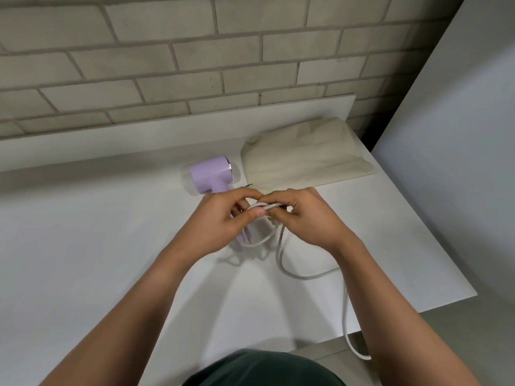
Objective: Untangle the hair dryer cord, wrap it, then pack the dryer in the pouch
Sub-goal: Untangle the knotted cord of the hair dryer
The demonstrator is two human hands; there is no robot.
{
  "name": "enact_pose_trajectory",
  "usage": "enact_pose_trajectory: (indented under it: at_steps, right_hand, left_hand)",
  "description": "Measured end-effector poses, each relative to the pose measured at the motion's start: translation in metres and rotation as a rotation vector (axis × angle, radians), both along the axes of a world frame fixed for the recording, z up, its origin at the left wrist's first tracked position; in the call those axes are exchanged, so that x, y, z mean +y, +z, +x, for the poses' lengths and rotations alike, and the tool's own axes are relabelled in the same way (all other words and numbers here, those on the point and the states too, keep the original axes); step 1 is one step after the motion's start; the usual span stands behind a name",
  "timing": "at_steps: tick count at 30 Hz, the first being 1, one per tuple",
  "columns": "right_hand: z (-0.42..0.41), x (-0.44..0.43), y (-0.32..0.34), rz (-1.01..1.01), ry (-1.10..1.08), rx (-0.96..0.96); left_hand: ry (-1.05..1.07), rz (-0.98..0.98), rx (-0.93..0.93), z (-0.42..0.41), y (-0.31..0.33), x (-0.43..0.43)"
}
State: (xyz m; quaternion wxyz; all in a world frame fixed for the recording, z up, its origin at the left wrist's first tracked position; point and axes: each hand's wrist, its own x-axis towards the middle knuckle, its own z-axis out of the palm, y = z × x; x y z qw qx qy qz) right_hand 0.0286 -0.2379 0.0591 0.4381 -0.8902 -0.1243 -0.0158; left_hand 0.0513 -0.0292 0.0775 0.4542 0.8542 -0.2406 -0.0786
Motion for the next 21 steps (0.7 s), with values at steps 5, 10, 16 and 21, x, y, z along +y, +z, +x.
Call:
enact_pose_trajectory:
  at_steps: [5,10,16,21]
  right_hand:
    - [-0.010,-0.018,-0.003,-0.059,-0.131,0.001]
    - [-0.050,-0.061,-0.025,-0.133,-0.315,0.376]
    - [-0.076,-0.071,-0.068,-0.590,-0.249,0.739]
    - [-0.061,-0.083,-0.093,-0.619,-0.314,0.491]
  left_hand:
    - [0.103,-0.046,0.006,0.012,-0.001,-0.002]
    - [0.224,-0.159,0.085,0.015,-0.009,0.007]
    - [0.251,-0.252,0.175,0.011,-0.014,0.008]
    - [0.236,-0.256,0.223,0.009,-0.011,0.011]
